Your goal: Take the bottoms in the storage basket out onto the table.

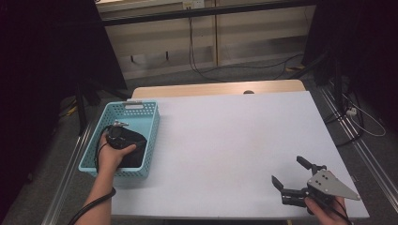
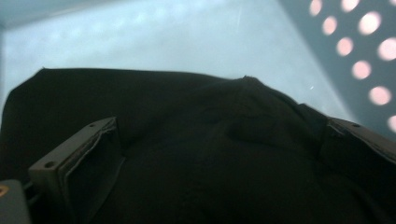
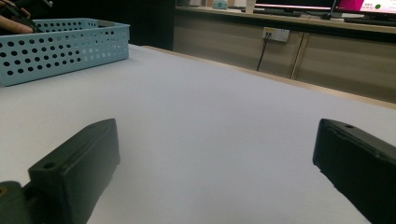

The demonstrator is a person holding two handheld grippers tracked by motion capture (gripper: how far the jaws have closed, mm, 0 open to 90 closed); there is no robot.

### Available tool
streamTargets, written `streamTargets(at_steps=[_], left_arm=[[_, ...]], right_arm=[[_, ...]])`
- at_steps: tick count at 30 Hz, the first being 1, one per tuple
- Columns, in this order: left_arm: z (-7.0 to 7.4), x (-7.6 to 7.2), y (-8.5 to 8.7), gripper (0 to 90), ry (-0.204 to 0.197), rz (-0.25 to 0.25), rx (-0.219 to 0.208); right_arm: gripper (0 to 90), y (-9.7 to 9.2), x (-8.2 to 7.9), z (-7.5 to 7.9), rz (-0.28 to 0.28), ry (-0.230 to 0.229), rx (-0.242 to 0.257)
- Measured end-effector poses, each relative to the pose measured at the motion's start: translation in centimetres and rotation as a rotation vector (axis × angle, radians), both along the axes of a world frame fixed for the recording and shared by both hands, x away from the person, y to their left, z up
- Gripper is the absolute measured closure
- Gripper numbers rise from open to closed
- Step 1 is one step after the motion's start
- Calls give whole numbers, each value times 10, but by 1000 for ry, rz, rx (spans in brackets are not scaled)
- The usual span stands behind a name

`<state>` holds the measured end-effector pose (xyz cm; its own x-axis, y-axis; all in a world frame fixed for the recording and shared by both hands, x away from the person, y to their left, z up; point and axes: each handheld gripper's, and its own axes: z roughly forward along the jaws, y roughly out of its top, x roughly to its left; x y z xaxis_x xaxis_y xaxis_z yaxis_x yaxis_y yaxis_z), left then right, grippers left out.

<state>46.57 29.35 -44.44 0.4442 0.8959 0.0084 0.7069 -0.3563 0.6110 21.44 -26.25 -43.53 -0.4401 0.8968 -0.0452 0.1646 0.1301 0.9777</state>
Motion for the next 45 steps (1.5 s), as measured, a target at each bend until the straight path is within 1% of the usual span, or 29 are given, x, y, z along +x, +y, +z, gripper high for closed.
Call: streamTargets(at_steps=[2,3,4,5,8,10,11,13,14,15,17,18,19,20,21,22,24,25,26,28,31,35,37,38,39,42,43,44,45], left_arm=[[-2,1,0,0,16,23,-3],[-2,1,0,0,16,23,-3],[-4,1,1,0,24,46,-12],[-5,0,0,0,17,68,-12],[-6,0,-1,0,19,77,-8],[-8,-1,-1,0,2,90,-18],[-10,-4,-1,4,-17,97,-34],[-10,-4,0,33,-19,100,-36],[-9,-4,-1,33,-13,108,-32],[-7,-4,-2,87,2,104,-25],[-3,-3,-5,142,23,94,-11],[-3,-3,-5,175,23,94,-11],[-1,-3,-6,175,30,87,-8],[1,-3,-7,224,36,77,-4],[2,-2,-8,344,40,75,-7],[4,-2,-9,344,48,57,0],[7,-1,-10,491,58,26,-21],[6,-1,-11,585,55,34,-38],[6,0,-11,608,52,39,-52],[6,2,-10,629,48,15,-53],[5,6,-9,755,44,17,-81],[9,12,-16,788,47,-18,-24],[12,16,-16,824,30,-27,-5],[14,18,-16,824,6,-22,-2],[16,21,-13,836,-13,-28,3],[20,26,-8,845,-78,-7,-35],[21,27,-6,839,-89,11,-47],[20,28,-5,729,-76,35,-87],[19,28,-3,729,-58,48,-110]], right_arm=[[0,-1,-1,0,1,0,0],[0,-1,-1,0,1,0,0],[0,-1,-2,0,1,-2,0],[0,-1,-2,0,1,-2,-1],[0,-1,-2,0,3,-3,-1],[0,0,-2,0,6,-4,-1],[0,0,-2,0,6,-3,-3],[0,1,-2,0,10,-4,-5],[0,1,-2,0,10,-4,-5],[0,2,-2,0,11,-3,-5],[0,2,-1,0,11,-4,-9],[0,2,-1,0,11,-4,-9],[0,2,-2,0,11,-4,-9],[0,3,-2,1,12,-6,-8],[0,3,-2,1,14,-6,-9],[0,3,-2,1,14,-6,-9],[0,3,-2,1,15,-4,-10],[0,3,-1,0,16,-5,-10],[0,3,-1,0,16,-5,-10],[0,3,-1,0,17,-5,-10],[0,2,-1,0,16,-4,-10],[0,2,-1,0,13,-4,-7],[0,1,-1,0,15,-4,-4],[0,1,-1,0,15,-4,-4],[0,1,-1,0,15,-3,-3],[0,0,-1,0,18,-3,1],[0,0,-1,0,18,-3,3],[0,0,-1,-1,21,2,5],[0,0,-1,-1,21,2,5]])
